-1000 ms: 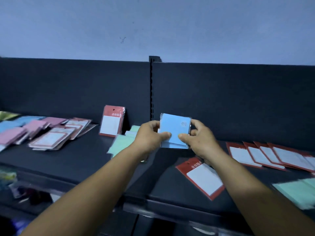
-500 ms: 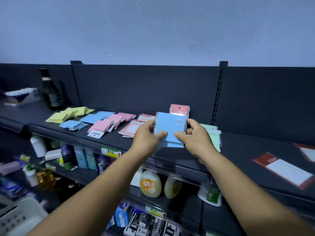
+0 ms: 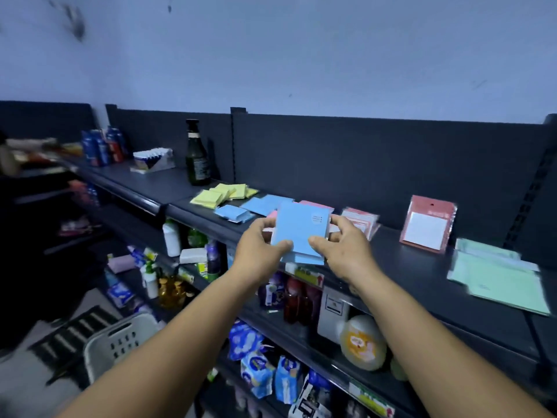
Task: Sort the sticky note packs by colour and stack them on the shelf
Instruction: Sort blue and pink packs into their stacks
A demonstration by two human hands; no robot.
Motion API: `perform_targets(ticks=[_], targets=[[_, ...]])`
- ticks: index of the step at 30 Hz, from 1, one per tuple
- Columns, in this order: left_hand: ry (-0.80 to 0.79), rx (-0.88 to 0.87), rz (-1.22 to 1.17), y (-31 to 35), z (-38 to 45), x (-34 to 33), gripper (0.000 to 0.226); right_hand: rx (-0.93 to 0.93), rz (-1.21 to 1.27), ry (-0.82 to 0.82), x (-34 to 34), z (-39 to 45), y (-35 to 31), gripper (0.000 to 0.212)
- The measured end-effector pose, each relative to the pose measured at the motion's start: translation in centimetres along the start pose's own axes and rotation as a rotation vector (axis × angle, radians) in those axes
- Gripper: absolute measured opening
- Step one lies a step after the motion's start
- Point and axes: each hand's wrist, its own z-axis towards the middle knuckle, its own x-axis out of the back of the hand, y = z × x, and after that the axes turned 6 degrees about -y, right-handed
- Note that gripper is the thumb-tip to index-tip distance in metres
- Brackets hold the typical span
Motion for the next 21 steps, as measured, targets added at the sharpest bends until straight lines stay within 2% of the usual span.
perform_targets(ticks=[2, 6, 14, 21], targets=[[0.022, 0.012, -0.001, -1.1, 1.1, 1.8, 0.032, 0.013, -0.019, -0.036, -2.1, 1.5, -0.3, 0.032], [0.075, 0.032, -0.014, -3.3, 4.2, 5.3, 0.027, 0.023, -0.026, -0.087, -6.6, 5.8, -0.8, 0.041], [0.208, 0.062, 0.075, -6.7, 13.1, 11.6, 0.033, 0.008, -0.007, -0.175, -14.1, 15.1, -2.3, 0.051], [0.171, 0.127, 0.099, -9.4, 18.4, 14.0, 0.037, -0.055, -0.054, -0.221, -17.7, 19.8, -1.8, 0.051]])
